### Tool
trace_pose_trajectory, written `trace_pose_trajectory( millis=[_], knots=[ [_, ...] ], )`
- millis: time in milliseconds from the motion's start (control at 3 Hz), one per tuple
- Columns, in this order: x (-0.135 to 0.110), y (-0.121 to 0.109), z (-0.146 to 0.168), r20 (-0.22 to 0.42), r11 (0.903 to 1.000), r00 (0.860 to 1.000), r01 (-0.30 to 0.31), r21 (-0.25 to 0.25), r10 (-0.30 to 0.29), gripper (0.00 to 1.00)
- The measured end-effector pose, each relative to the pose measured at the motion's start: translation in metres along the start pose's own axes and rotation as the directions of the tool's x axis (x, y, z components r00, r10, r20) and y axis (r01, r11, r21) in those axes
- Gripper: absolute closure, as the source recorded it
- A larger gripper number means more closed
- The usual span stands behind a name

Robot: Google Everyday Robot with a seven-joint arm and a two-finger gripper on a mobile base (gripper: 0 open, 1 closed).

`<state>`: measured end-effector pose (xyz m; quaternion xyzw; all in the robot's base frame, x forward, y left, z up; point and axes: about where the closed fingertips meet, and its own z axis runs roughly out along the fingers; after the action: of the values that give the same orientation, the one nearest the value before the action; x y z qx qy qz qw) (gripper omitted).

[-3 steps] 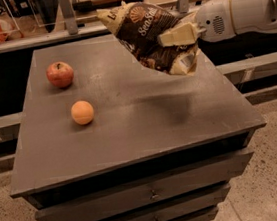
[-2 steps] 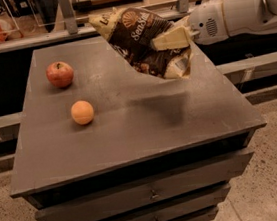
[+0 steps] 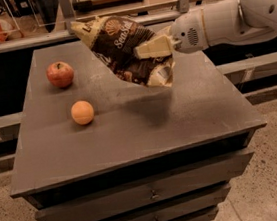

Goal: Move brown chip bag near orange

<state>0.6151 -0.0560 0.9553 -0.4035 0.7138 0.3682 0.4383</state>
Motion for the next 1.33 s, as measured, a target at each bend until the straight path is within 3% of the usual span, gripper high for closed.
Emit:
trace_pose_trajectory(
  millis=[667,1333],
  knots=[
    [0.004,0.022,0.028,0.01,0.9987,1.0,0.008,-0.05,-0.007,1.0],
    [0.012,0.034,0.042,-0.014,0.9967,0.998,0.058,-0.056,-0.059,1.0]
  ],
)
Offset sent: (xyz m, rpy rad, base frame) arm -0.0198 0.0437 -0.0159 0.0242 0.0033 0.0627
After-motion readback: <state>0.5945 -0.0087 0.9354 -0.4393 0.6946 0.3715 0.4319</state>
